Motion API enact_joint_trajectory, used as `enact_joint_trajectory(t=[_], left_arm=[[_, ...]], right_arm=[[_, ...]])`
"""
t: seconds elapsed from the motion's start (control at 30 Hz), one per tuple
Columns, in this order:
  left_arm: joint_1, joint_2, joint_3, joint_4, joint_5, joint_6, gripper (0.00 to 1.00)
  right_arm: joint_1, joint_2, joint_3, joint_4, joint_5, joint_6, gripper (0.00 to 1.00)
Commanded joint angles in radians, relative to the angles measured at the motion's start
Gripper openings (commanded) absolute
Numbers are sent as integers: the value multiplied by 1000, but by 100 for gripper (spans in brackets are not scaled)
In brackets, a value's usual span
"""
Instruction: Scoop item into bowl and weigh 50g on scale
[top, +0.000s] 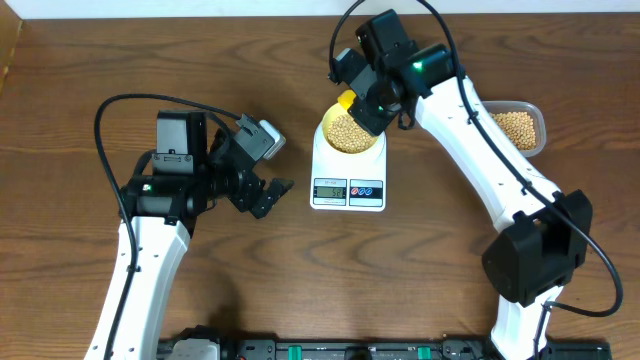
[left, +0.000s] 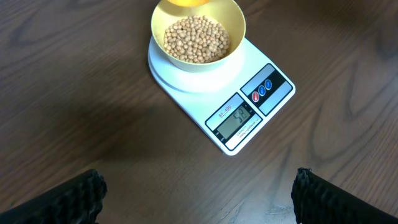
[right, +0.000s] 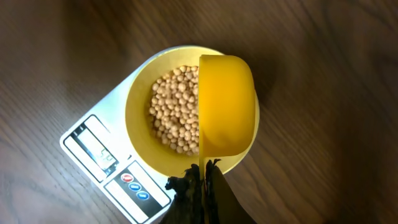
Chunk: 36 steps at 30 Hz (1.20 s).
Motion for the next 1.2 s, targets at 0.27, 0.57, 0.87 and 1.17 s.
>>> enact_joint_trajectory(t=[0.27,0.57,0.87,1.17], left_arm=[[5,2,-10,-2,-6,-1,98],[5,2,-10,-2,-6,-1,98],[5,2,-10,-2,-6,-2,98],[5,2,-10,-2,-6,-2,98]], right_arm=[[8,-10,28,-19,5,-46,1],[-23,-14,57,-22,-42,20,1],[-121,-14,129,-59,-202,80,1],[-252,-14,163,-80,-465,80,1]])
